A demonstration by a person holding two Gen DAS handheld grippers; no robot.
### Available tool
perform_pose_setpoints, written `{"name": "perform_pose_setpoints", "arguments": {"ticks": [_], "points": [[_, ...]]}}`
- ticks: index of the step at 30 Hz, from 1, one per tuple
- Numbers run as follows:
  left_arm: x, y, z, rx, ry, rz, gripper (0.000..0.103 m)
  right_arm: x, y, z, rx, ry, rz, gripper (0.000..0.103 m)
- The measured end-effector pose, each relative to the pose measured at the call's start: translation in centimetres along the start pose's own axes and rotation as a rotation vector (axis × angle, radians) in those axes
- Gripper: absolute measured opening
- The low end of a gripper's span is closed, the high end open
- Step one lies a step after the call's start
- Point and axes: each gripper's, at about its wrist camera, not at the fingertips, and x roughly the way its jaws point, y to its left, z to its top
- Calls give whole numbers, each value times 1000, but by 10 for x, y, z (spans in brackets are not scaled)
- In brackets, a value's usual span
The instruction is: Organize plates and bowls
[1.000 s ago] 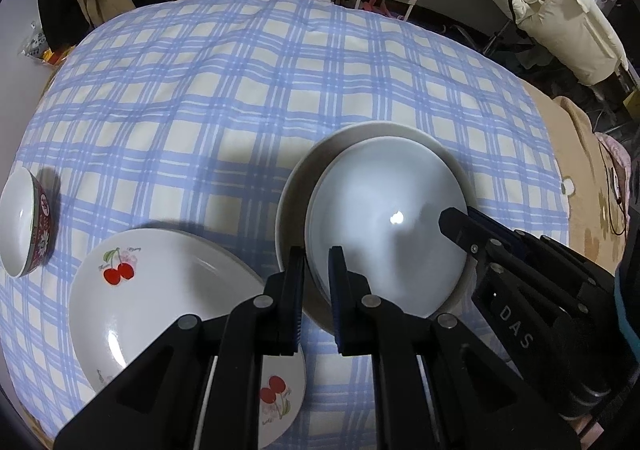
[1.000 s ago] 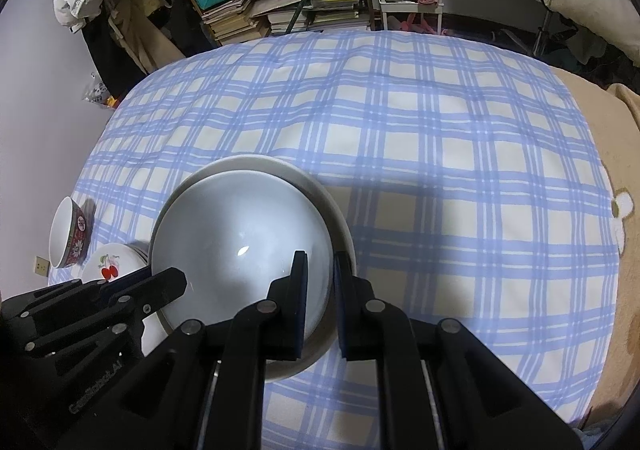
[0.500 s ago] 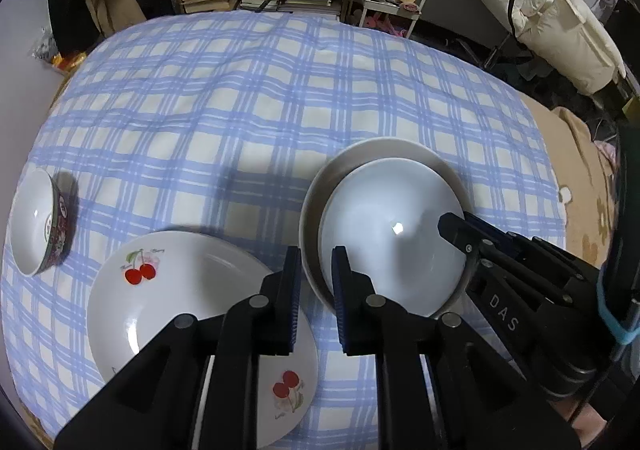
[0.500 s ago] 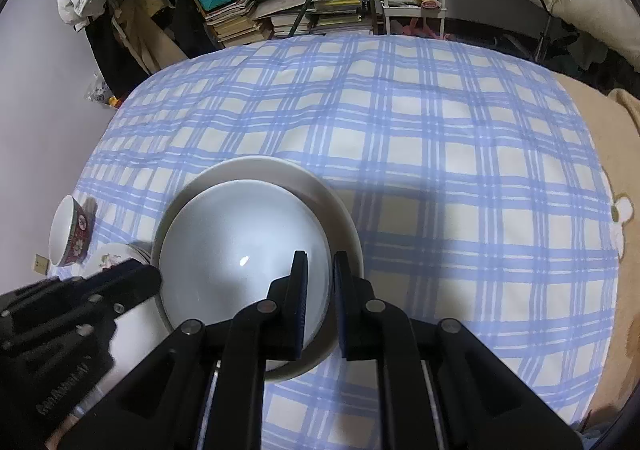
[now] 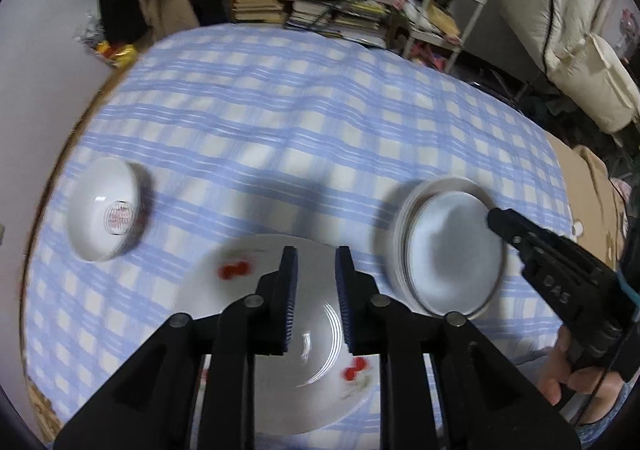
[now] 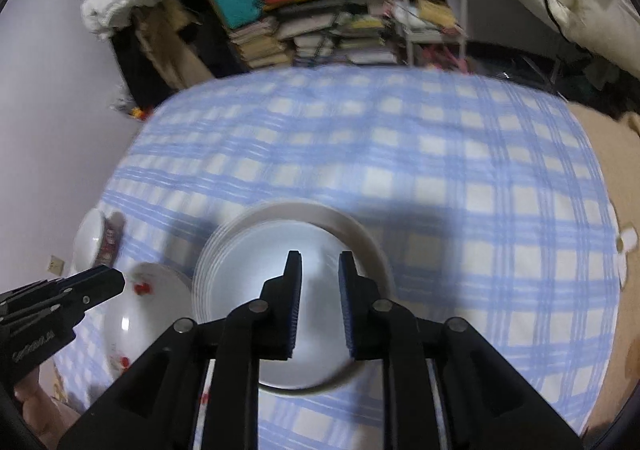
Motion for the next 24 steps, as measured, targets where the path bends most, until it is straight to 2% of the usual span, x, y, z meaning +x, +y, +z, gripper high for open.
{"name": "perform_pose_setpoints", "arguments": {"ticks": [2, 4, 6, 8, 10, 11, 12, 15, 24], "points": [[-8, 12, 2, -11, -16, 19, 26, -4, 11, 3, -28, -15, 9, 36], [-18, 29, 2, -23, -34, 50, 37, -6, 26, 7, -51, -30, 27, 53], [-28, 47, 1, -37, -58, 83, 49, -7, 39, 9, -71, -35, 49, 57], [-35, 64, 0, -51, -70, 110, 52, -6, 57, 13, -96, -37, 58, 65], [-40, 82, 0, -66, -71, 130, 57, -5, 77, 18, -126, -49, 68, 78], [-43, 95, 0, -81, -69, 142, 68, -4, 84, 19, -137, -53, 76, 81], [-45, 105, -1, -94, -78, 153, 73, -3, 94, 20, -150, -58, 88, 87], [-51, 130, -1, -133, -111, 203, 79, 3, 124, 24, -183, -55, 135, 101], [-44, 214, -4, -262, -91, 191, 80, 35, 209, 26, -281, -26, 185, 103]]}}
